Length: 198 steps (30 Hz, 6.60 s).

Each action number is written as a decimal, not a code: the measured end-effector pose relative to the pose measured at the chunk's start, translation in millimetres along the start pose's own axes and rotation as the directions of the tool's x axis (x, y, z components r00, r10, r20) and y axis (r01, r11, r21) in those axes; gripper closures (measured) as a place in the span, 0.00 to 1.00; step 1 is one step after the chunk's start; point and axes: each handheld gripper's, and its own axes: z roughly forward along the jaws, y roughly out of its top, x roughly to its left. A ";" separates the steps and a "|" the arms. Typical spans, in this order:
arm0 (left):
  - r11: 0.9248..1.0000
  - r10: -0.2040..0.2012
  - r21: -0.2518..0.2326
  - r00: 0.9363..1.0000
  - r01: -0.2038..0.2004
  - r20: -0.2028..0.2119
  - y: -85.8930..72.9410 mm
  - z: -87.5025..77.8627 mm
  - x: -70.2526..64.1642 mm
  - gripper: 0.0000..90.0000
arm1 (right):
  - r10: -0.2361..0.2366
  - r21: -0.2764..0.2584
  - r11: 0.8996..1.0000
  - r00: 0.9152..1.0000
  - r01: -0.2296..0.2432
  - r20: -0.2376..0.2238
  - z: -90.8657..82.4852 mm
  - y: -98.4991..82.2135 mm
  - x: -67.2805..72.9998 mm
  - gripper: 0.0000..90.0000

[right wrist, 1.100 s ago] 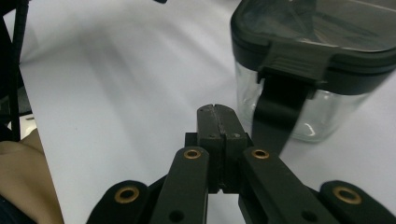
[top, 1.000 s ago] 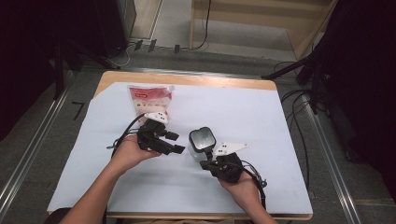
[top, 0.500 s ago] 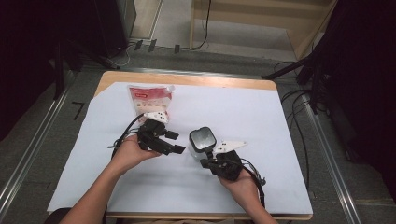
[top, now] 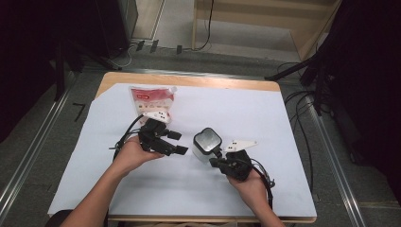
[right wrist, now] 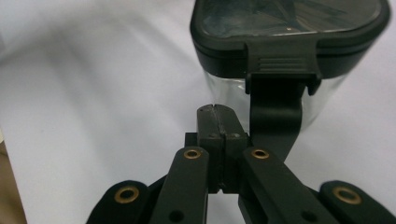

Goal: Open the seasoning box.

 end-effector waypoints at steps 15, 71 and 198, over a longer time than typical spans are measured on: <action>0.999 0.019 0.050 0.999 -0.018 -0.027 3.7 7.9 -2.0 0.31 | 0.090 -0.026 0.996 0.994 -0.088 0.057 -16.8 -5.5 -30.1 1.00; 0.977 0.198 0.081 0.980 -0.197 0.002 35.1 94.5 6.1 0.13 | 0.138 -0.003 0.990 0.980 -0.139 0.144 -27.4 15.2 -81.7 1.00; 0.970 0.196 0.128 0.975 -0.209 0.107 87.3 49.6 -36.6 0.75 | 0.095 -0.049 0.995 0.994 -0.092 0.061 -56.9 -6.3 -38.0 0.84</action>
